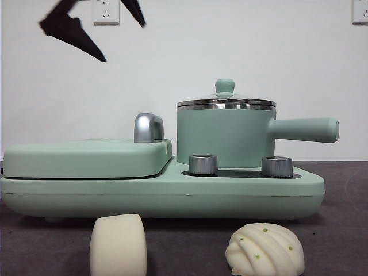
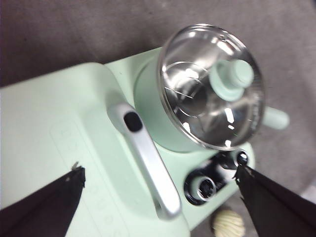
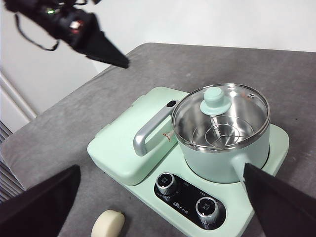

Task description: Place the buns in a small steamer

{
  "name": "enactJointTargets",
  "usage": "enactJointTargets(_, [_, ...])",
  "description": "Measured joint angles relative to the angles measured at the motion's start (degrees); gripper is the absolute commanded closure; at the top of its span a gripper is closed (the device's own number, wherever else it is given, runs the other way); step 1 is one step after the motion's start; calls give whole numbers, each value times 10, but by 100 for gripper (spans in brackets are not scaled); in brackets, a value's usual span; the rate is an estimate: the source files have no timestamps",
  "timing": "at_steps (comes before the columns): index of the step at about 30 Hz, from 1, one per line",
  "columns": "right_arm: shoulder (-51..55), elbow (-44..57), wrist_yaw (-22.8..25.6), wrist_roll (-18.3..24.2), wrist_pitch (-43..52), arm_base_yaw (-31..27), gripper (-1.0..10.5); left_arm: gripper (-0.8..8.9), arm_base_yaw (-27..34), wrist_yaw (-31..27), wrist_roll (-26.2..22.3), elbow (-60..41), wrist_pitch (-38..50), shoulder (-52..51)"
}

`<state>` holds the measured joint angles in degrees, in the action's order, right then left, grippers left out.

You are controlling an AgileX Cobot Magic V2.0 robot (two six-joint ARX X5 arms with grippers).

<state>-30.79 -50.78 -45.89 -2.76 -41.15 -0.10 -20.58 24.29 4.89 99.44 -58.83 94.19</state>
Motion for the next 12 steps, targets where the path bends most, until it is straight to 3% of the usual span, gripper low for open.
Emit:
enactJointTargets(6, [0,0,0,0,0,0,420,319,-52,-64,-20,147,-90,112])
enactJointTargets(12, [0,0,0,0,0,0,420,327,-92,-75,-24,282,-111,203])
